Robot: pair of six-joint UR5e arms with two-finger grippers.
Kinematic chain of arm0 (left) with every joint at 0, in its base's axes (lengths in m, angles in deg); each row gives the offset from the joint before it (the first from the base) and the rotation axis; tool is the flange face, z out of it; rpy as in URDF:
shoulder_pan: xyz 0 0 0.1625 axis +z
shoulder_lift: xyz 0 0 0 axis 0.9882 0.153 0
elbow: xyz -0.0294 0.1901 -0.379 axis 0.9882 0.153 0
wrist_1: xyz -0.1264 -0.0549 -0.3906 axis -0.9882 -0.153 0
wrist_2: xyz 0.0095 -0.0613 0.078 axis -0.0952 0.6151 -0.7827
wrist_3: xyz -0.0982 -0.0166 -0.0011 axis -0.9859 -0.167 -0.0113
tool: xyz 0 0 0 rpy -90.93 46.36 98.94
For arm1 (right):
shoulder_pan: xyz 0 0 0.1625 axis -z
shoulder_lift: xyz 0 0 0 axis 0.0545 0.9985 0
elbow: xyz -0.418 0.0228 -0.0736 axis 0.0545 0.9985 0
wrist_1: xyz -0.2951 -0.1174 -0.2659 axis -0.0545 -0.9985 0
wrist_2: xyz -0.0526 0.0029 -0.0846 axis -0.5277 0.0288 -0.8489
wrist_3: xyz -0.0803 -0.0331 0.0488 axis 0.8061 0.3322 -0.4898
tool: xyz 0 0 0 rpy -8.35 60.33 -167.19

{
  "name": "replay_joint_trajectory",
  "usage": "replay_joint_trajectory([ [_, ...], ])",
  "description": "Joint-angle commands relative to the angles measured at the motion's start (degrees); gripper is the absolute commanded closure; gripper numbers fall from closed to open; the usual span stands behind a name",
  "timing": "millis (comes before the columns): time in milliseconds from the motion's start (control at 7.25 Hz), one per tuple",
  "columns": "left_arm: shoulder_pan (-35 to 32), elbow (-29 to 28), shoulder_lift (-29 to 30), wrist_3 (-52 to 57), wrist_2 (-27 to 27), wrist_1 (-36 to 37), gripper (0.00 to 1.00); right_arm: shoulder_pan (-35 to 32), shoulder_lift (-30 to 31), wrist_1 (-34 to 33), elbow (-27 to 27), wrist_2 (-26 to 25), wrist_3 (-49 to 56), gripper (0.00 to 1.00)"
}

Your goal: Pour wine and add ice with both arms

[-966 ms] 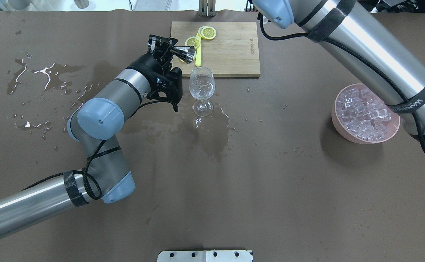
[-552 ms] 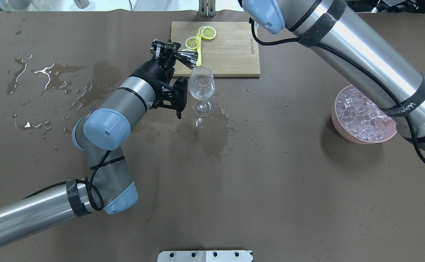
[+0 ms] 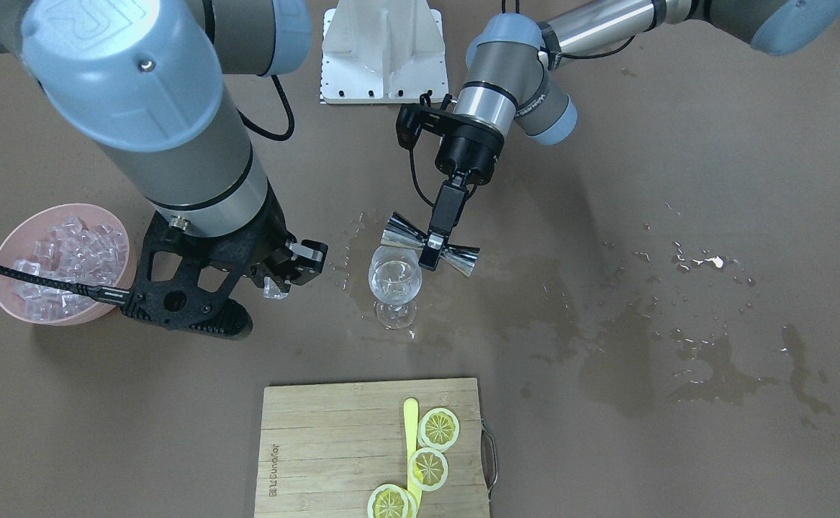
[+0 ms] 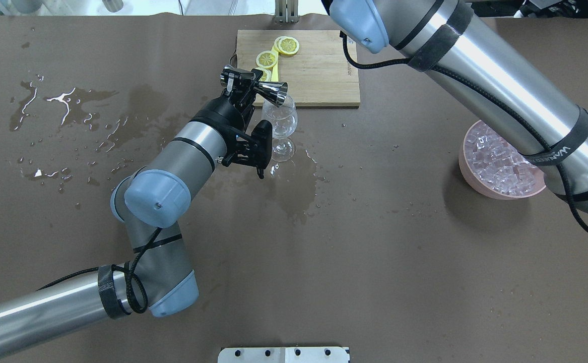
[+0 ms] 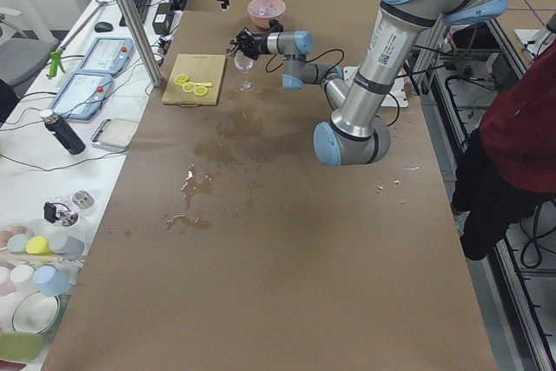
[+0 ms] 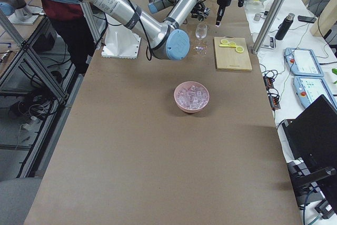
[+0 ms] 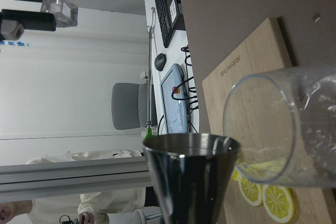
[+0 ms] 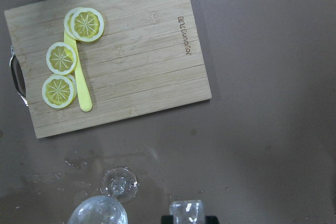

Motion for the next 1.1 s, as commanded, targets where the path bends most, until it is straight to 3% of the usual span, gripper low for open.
replay_joint_trajectory([
  [0,-2.17,0.70,0.09,-16.28,4.08,0.84,1.00,0.05,-0.02,0.06,0.03,0.07,0.00,0.74],
  [276,-4.28,0.70,-0.17,-33.18,6.54,3.12,1.00,0.57,-0.81,-0.02,0.12,-0.02,-0.09,0.74],
  [552,-13.40,0.79,-3.40,-44.63,20.66,4.36,1.00,3.11,-2.73,0.15,0.29,-0.28,-0.35,0.74],
  [966,-19.92,0.79,-7.28,-57.10,30.35,2.88,1.00,6.72,-3.19,5.92,3.26,-2.74,-0.35,0.74],
])
